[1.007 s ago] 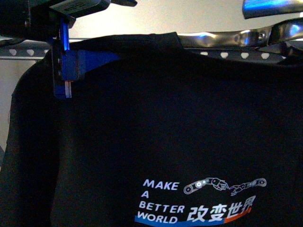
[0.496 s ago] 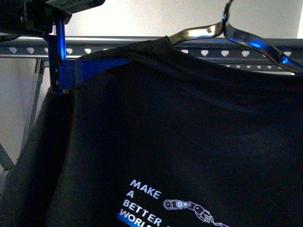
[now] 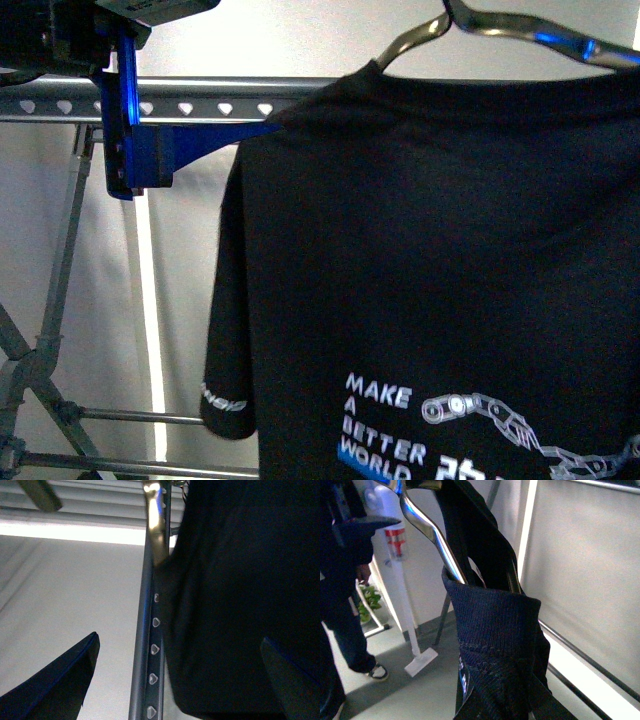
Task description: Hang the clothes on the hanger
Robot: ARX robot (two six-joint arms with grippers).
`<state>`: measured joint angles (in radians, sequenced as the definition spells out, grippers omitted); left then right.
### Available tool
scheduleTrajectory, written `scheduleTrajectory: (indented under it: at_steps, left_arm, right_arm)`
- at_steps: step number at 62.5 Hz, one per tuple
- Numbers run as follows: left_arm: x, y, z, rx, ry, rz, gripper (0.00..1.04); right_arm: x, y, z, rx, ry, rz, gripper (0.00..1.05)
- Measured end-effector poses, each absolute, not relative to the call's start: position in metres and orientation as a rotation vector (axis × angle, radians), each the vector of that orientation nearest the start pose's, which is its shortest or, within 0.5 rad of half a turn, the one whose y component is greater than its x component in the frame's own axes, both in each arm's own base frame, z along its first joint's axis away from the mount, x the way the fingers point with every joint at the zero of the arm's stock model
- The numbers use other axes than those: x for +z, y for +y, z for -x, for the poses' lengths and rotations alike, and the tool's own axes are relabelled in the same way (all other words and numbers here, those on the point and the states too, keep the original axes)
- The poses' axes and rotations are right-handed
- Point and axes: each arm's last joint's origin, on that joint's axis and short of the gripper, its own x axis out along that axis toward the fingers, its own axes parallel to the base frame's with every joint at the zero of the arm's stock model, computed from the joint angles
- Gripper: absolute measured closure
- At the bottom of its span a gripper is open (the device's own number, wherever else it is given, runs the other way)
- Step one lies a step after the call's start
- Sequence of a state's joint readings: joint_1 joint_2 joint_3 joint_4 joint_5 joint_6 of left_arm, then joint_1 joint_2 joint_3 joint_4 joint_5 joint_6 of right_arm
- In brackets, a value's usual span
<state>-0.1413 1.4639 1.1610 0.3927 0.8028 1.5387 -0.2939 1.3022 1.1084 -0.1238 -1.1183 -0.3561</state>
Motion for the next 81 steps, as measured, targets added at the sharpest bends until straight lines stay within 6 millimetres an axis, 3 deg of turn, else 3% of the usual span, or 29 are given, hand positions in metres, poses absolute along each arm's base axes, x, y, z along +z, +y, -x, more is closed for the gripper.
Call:
scheduleTrajectory:
  at_steps: [15, 31, 53, 55, 59, 63, 64, 69, 81]
  left_arm:
    - [0.358, -0.067, -0.325, -0.680, -0.793, -1.442, 0.07]
    - [0.358, -0.067, -0.325, -0.680, -0.793, -1.442, 0.07]
    - [0.358, -0.067, -0.325, -0.675, -0.789, -1.444, 0.07]
    - [0.360, -0.061, -0.331, -0.579, -0.655, -1.402, 0.07]
    - [0.387, -0.052, -0.348, -0.226, -0.306, -1.090, 0.07]
    - [0.411, -0.048, -0.351, -0.022, -0.206, -0.758, 0.07]
    - [0.414, -0.047, -0.351, -0.002, -0.198, -0.640, 0.07]
    - [0.418, -0.055, -0.348, -0.036, -0.210, -0.469, 0.07]
    - [0.418, -0.058, -0.349, -0.115, -0.232, -0.372, 0.07]
  right_arm:
    - [0.341, -0.071, -0.257, 0.711, 0.155, -0.133, 1.02]
    - [0.320, -0.097, -0.235, 0.539, 0.292, -0.415, 1.02]
    - [0.303, -0.109, -0.230, 0.442, 0.317, -0.497, 1.02]
    - [0.301, -0.108, -0.230, 0.440, 0.322, -0.503, 1.02]
    - [0.297, -0.106, -0.229, 0.438, 0.331, -0.505, 1.02]
    - [0.294, -0.103, -0.230, 0.433, 0.341, -0.500, 1.02]
    - [0.291, -0.102, -0.230, 0.427, 0.351, -0.502, 1.02]
    - [0.286, -0.096, -0.229, 0.436, 0.369, -0.501, 1.02]
    - [0.291, -0.088, -0.222, 0.465, 0.349, -0.481, 1.02]
